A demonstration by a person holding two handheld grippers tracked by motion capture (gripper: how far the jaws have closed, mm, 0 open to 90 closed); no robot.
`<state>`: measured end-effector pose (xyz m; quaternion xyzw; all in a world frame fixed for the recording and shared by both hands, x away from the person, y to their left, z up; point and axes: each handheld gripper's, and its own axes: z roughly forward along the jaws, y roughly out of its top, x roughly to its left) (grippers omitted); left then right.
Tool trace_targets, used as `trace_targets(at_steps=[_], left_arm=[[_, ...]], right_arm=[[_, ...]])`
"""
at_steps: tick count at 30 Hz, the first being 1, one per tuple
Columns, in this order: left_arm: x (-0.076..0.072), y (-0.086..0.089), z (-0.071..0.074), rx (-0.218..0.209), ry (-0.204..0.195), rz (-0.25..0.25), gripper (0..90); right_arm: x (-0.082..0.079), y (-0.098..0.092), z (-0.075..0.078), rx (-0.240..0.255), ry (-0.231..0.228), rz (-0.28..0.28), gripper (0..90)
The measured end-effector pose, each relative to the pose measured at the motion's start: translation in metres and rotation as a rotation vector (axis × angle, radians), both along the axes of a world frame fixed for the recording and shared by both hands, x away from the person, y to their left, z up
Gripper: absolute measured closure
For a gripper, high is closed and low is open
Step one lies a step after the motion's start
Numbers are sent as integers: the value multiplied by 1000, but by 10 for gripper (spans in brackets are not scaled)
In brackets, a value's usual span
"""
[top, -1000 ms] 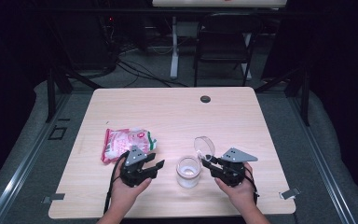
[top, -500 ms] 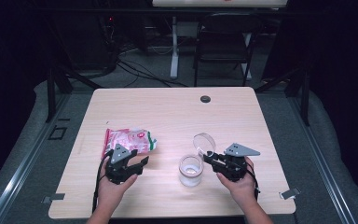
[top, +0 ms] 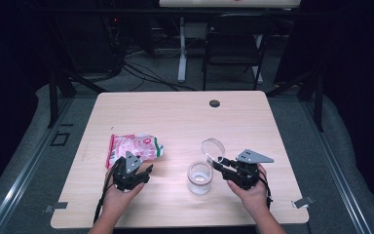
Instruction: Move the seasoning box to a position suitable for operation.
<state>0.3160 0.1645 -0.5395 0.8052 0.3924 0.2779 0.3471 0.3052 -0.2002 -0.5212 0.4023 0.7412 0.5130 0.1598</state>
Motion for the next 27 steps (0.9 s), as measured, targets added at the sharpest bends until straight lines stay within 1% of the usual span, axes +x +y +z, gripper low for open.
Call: trace_targets(at_steps=[3, 4, 5, 7, 10, 11, 12, 13, 15, 17, 22, 24, 27], left_arm=[[4, -2, -2, 17, -3, 5, 430], [6, -3, -2, 28, -5, 6, 431], [7, -5, -3, 35, -11, 10, 434], [10, -7, -5, 65, -24, 6, 440], [14, -11, -8, 94, -41, 14, 450], [15, -12, -9, 105, -47, 8, 456], [17, -14, -9, 113, -46, 8, 460], [19, -15, -10, 117, -54, 10, 464], [21, -17, -12, 130, -53, 12, 478], [24, -19, -14, 135, -54, 15, 489], [29, -22, -17, 143, -53, 26, 507], [31, -24, -18, 141, -55, 24, 528], [33, -25, -19, 141, -61, 20, 584]], right_arm=[[-4, -1, 0, -1, -9, 0, 650], [-5, -1, 0, 1, -13, -1, 647], [-6, -2, 0, -4, -16, 3, 643], [-9, -3, 1, -4, -22, 3, 637], [-13, -5, 1, -9, -33, 0, 632], [-14, -6, 1, -7, -37, -1, 630], [-16, -8, 1, -7, -36, -3, 630], [-17, -9, 1, -5, -42, -8, 630], [-19, -11, 2, 1, -39, -15, 629], [-21, -13, 2, 3, -46, -21, 629], [-26, -17, 2, -2, -47, -33, 628], [-28, -19, 2, -4, -49, -38, 627], [-30, -21, 2, -1, -50, -47, 627]])
